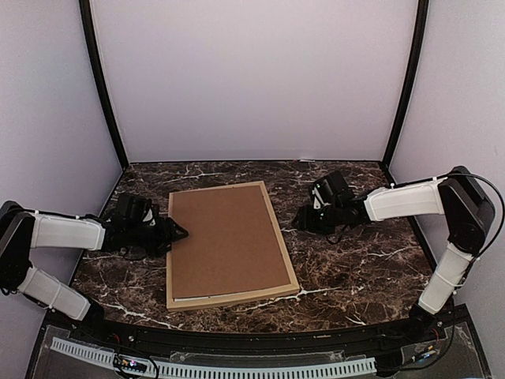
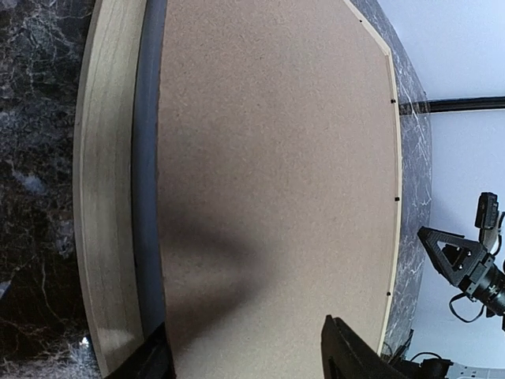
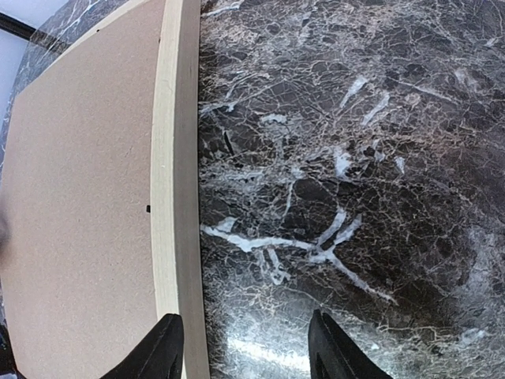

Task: Put the photo into the frame
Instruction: Place the backboard on the frame body.

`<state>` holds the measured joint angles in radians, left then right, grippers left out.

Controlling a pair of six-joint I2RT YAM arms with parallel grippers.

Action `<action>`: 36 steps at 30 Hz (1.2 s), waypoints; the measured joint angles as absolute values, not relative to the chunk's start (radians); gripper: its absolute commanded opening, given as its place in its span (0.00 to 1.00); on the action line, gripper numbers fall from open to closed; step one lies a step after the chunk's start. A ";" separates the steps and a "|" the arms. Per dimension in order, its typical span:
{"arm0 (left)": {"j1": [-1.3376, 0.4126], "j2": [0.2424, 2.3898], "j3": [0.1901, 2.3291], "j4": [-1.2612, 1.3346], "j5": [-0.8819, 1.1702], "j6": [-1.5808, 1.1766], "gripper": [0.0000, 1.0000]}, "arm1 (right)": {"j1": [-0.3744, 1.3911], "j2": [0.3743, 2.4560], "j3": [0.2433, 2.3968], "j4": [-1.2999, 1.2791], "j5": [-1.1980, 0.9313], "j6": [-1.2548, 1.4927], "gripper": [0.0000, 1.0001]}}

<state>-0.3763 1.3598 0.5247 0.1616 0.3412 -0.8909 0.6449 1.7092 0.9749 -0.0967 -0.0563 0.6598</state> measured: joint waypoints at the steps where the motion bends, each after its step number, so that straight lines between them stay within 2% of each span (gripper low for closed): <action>1: -0.376 1.359 0.525 0.157 0.338 -0.888 0.63 | 0.645 1.709 0.974 -0.096 -0.057 0.660 0.55; 26: -0.378 1.283 0.607 -0.022 0.146 -0.714 0.65 | 0.645 1.707 0.960 -0.089 -0.044 0.630 0.76; 36: -0.378 1.283 0.632 -0.092 0.113 -0.652 0.85 | 0.711 1.706 0.960 -0.095 -0.068 0.548 0.87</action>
<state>-0.3782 1.2835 0.6315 -0.0921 0.1135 -0.6518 0.7113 1.7061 0.9604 -0.0952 -0.0681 0.5476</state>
